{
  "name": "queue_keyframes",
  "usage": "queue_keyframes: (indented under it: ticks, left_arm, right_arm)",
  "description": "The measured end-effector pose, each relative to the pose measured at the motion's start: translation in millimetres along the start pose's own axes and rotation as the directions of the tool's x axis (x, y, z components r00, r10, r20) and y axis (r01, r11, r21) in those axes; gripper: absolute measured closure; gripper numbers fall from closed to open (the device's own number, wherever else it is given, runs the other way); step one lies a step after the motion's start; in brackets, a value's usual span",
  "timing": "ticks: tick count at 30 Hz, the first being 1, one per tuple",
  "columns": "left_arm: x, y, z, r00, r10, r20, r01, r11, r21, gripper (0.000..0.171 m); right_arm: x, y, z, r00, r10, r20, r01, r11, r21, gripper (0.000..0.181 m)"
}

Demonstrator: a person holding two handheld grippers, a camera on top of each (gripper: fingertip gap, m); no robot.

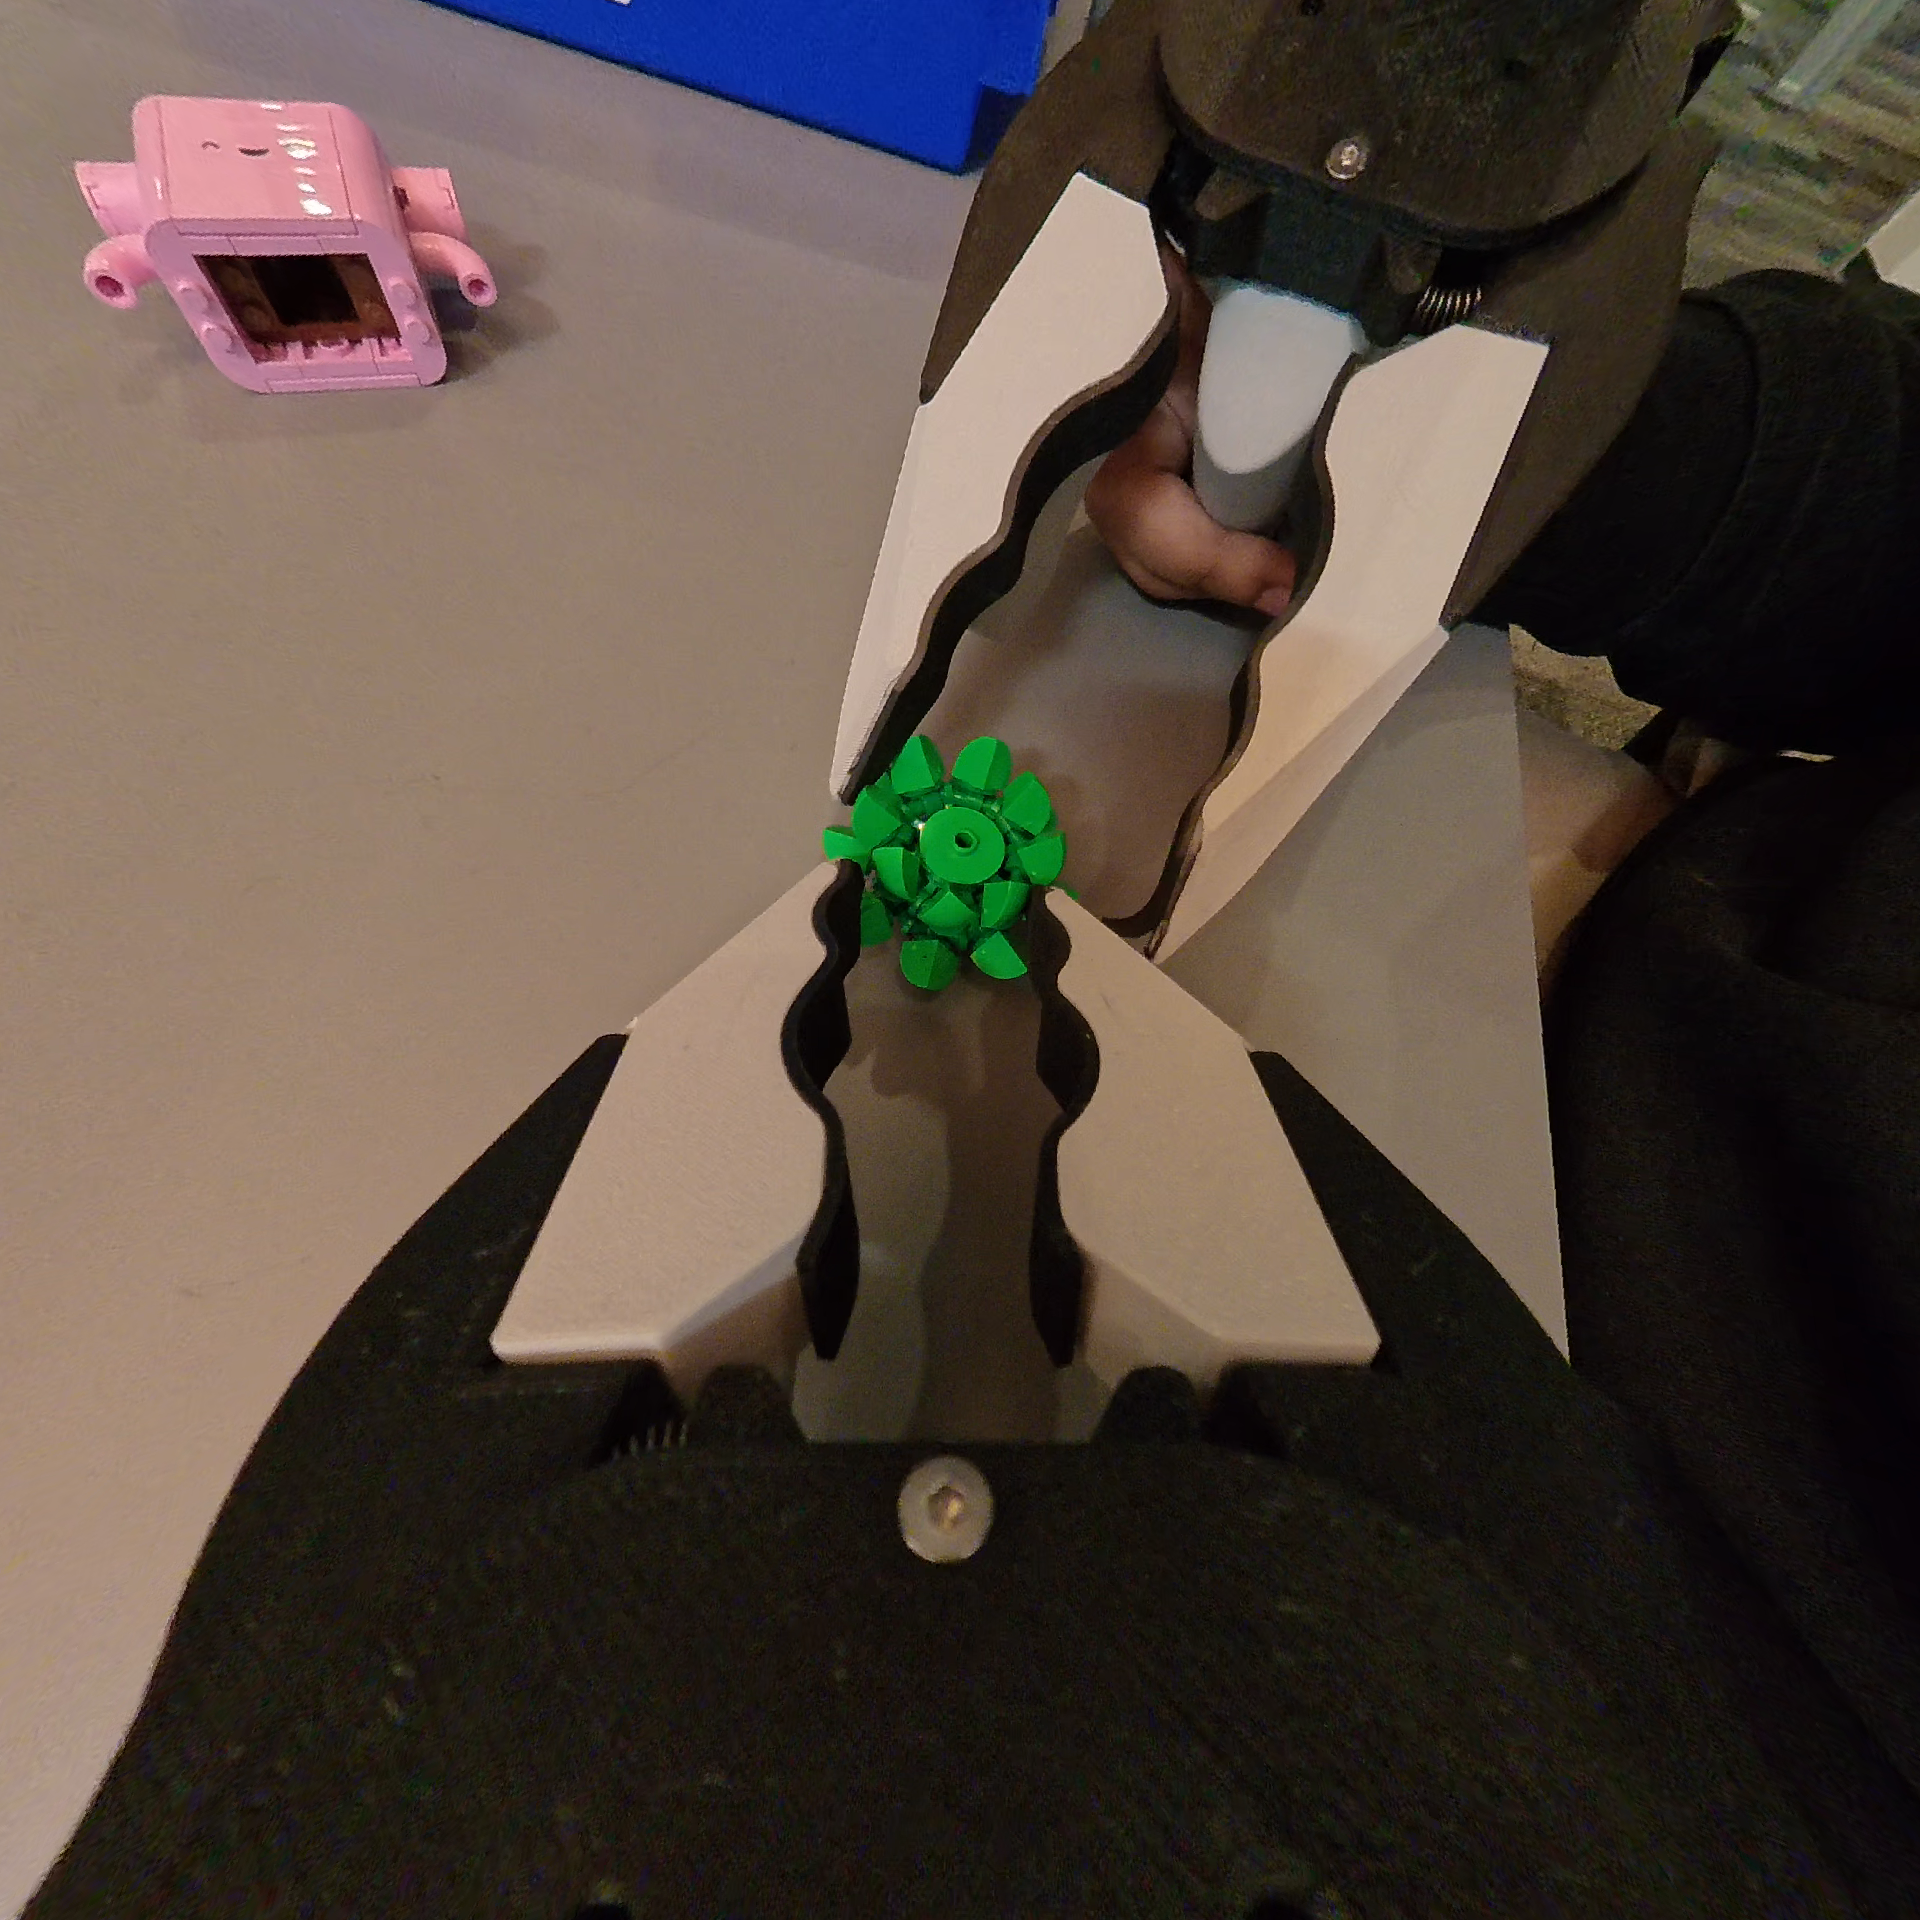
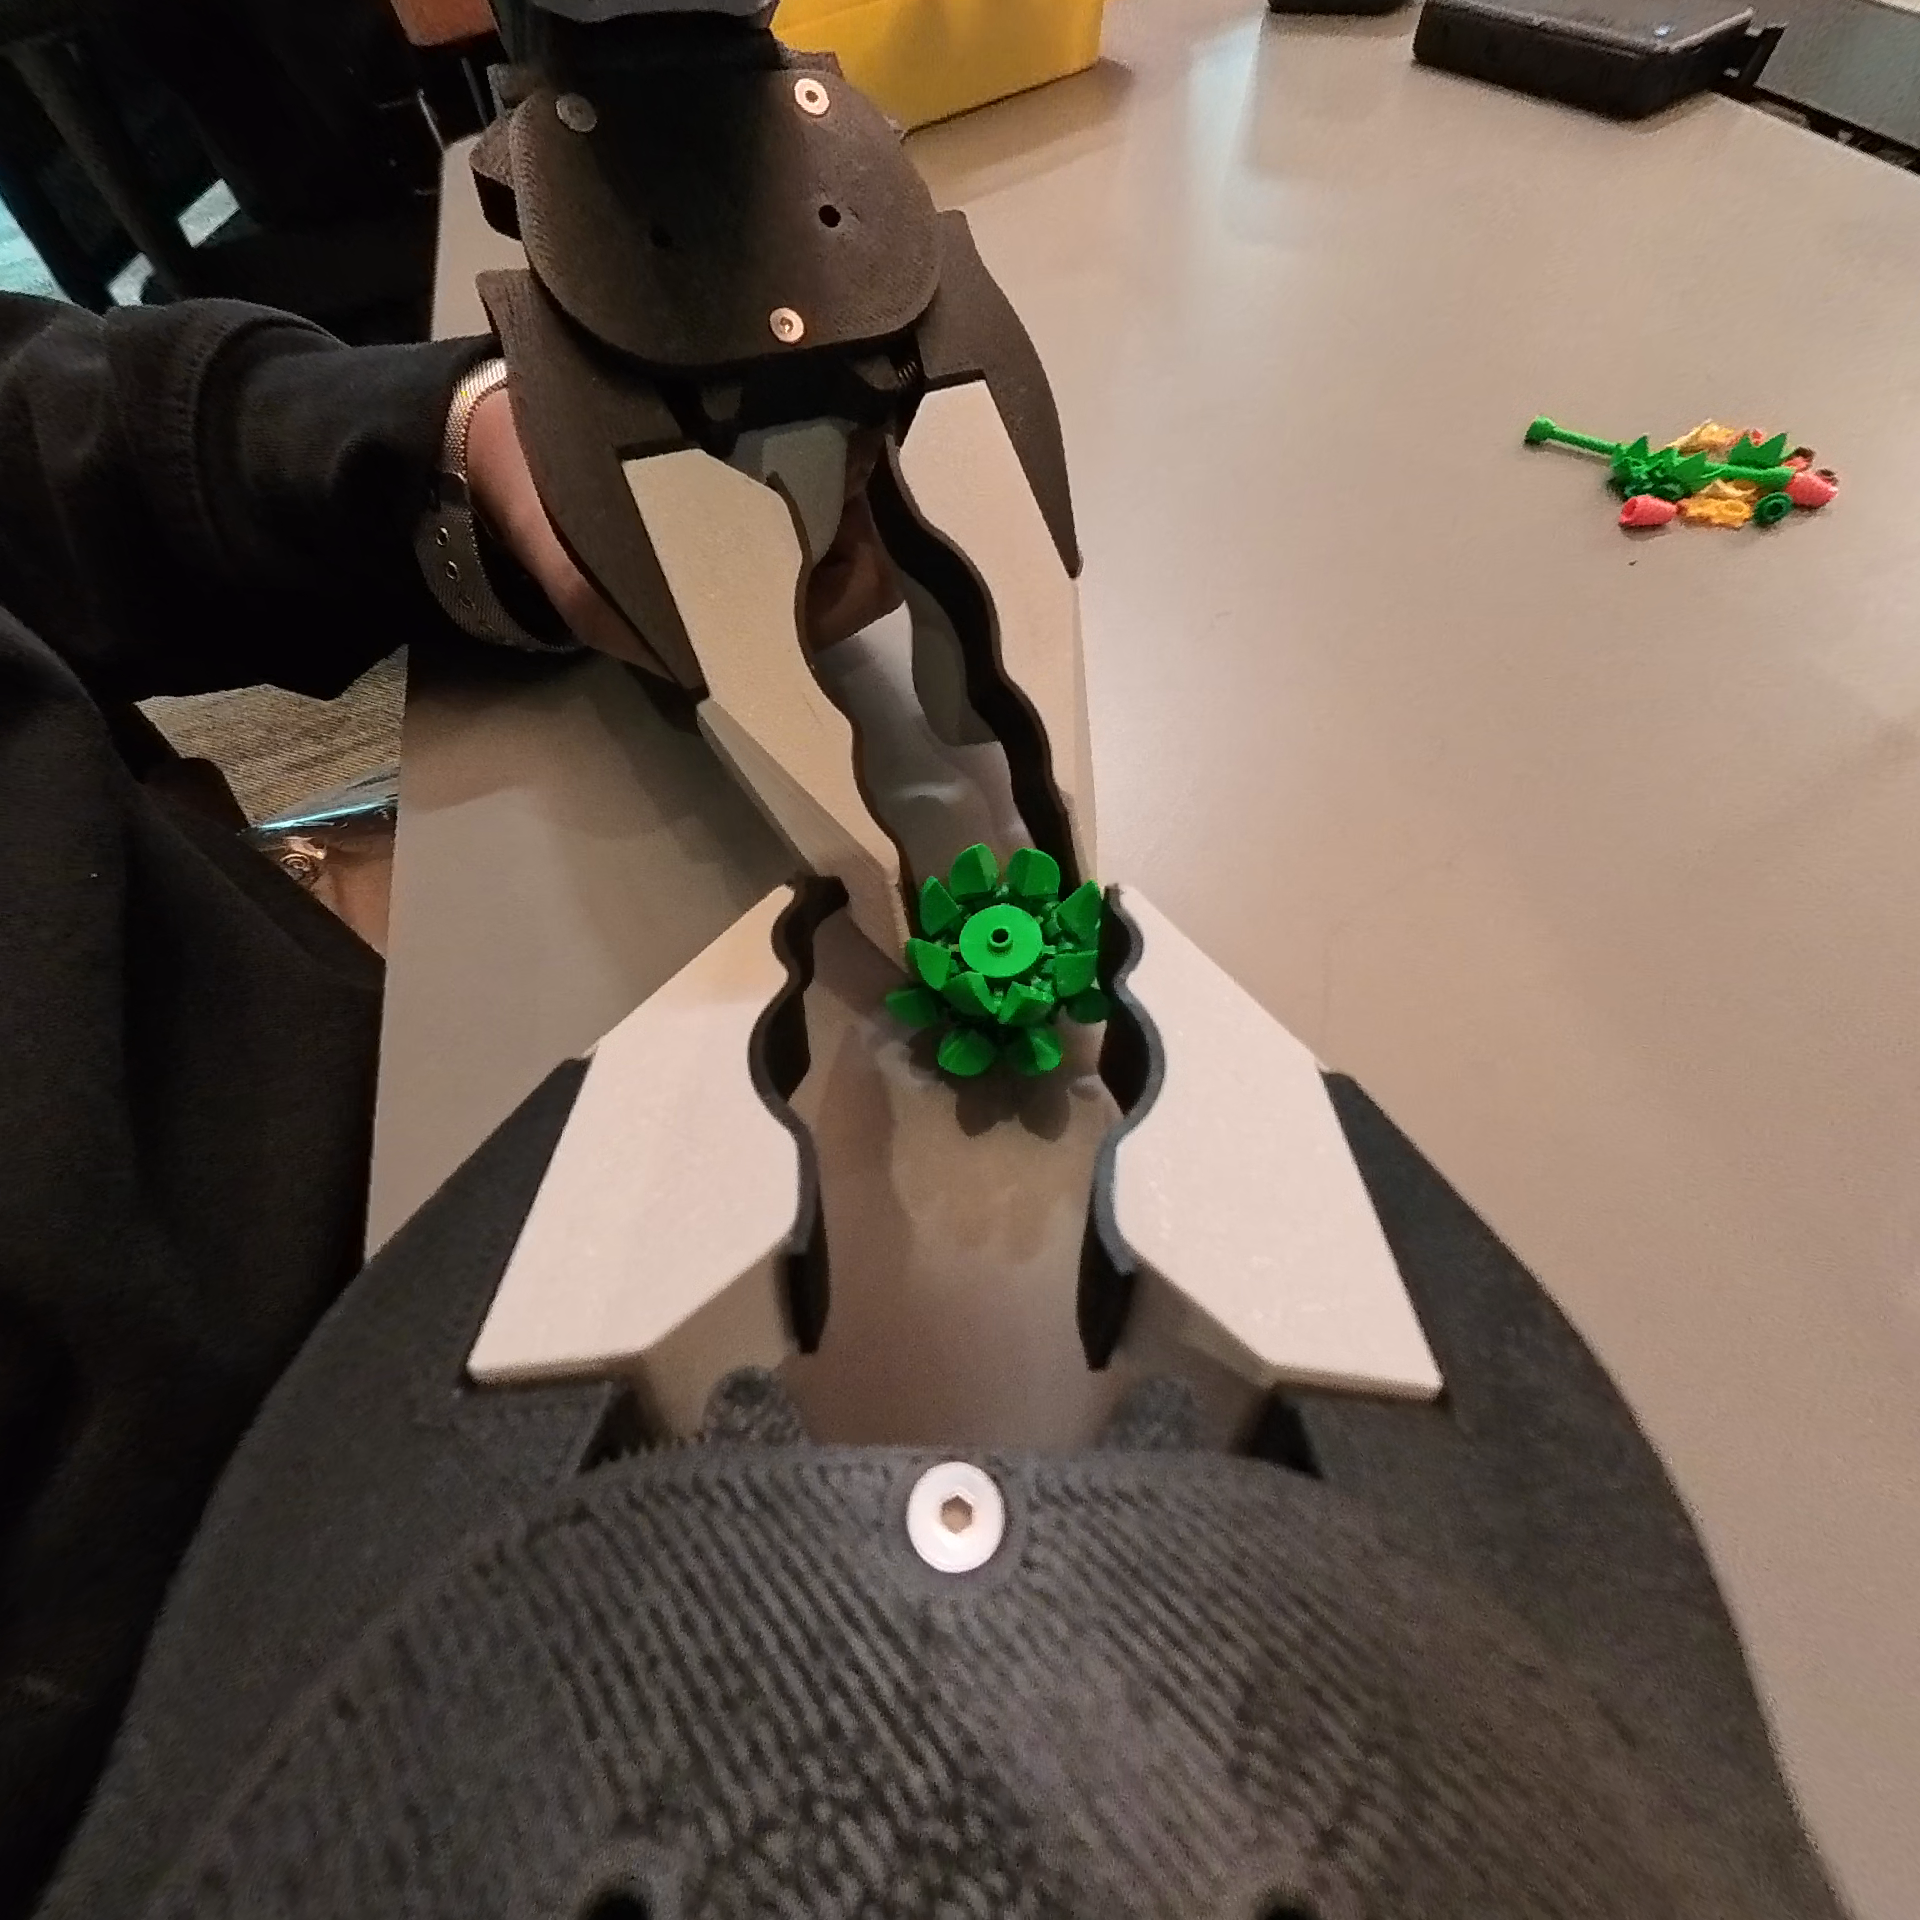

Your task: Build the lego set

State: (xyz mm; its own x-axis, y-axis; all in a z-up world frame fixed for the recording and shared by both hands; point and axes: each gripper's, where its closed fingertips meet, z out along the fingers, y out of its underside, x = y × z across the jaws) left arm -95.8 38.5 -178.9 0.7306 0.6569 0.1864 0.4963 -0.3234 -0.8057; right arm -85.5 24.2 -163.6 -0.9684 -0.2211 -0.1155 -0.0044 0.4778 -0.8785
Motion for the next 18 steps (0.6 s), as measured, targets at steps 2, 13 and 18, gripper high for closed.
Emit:
queue_keyframes:
  ticks: [2, 13, 18]
  left_arm:
    - [-0.9, 0.0, 0.0, 1.0, -0.002, 0.005, 0.002, 1.0, 0.0, 0.14]
    - [0.9, -2.6, -5.2, 0.999, -0.04, -0.033, 0.041, 0.998, 0.036, 0.134]
    - [3.7, -2.4, -6.3, 0.998, -0.034, -0.048, 0.036, 0.999, 0.04, 0.135]
  right_arm:
    - [0.4, 0.5, -1.3, 1.0, 0.017, 0.003, -0.017, 1.0, 0.001, 0.128]
    - [-1.2, 4.0, -6.3, 1.0, 0.011, -0.006, -0.011, 1.0, -0.003, 0.134]
    - [0.4, 3.0, -8.6, 1.0, 0.023, -0.009, -0.023, 1.0, 0.01, 0.143]
